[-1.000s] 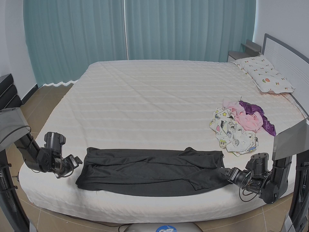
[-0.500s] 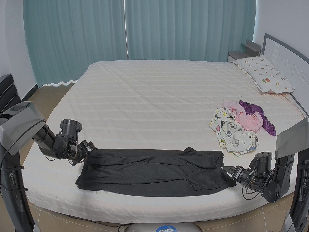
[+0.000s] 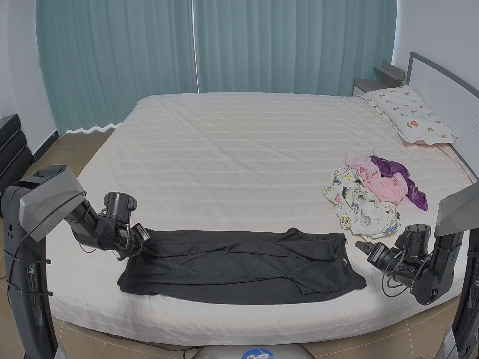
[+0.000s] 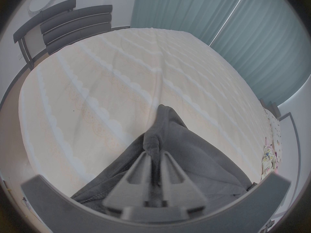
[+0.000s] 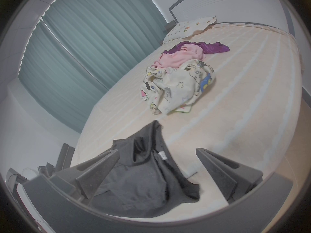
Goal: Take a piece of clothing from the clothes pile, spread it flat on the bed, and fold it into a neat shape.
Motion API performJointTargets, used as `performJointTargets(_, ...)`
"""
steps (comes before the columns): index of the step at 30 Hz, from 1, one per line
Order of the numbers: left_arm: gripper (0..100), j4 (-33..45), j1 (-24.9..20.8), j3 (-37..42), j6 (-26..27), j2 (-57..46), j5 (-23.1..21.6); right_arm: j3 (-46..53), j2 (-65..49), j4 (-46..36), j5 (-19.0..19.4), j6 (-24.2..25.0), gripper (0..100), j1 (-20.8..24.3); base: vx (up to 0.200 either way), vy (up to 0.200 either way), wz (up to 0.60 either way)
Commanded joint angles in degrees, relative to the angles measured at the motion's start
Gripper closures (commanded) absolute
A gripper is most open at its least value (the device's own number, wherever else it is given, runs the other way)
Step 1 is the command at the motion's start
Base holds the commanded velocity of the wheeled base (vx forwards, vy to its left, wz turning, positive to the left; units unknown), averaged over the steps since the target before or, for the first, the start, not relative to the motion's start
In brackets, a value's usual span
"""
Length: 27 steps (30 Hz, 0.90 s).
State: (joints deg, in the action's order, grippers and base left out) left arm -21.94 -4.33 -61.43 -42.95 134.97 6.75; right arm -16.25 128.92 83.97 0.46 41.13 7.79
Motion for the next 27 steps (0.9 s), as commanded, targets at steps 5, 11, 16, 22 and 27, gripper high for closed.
performJointTargets(5,100,-2.31,-0.15,0.61,-2.40,-1.56,0.19,-10.82,3.10,-5.83,-0.29,6.24,0,8.29,0.000,0.000,0.00)
performJointTargets(11,100,-2.40,-0.07,0.96,-3.90,-3.14,0.19,-17.94,2.66,-14.45,-0.64,10.72,0,12.34,0.000,0.000,0.00)
performJointTargets(16,100,-2.40,-0.07,0.96,-4.95,-3.84,0.19,-24.53,4.33,-23.50,-0.81,14.06,0,14.18,0.000,0.000,0.00)
performJointTargets(22,100,-2.40,-0.07,0.96,-4.95,-3.84,0.19,-26.29,5.38,-26.49,-0.99,14.33,0,14.27,0.000,0.000,0.00)
performJointTargets(27,100,-2.40,-0.07,0.96,-4.95,-3.75,0.19,-27.26,5.56,-29.56,-3.45,14.15,0,14.62,0.000,0.000,0.00)
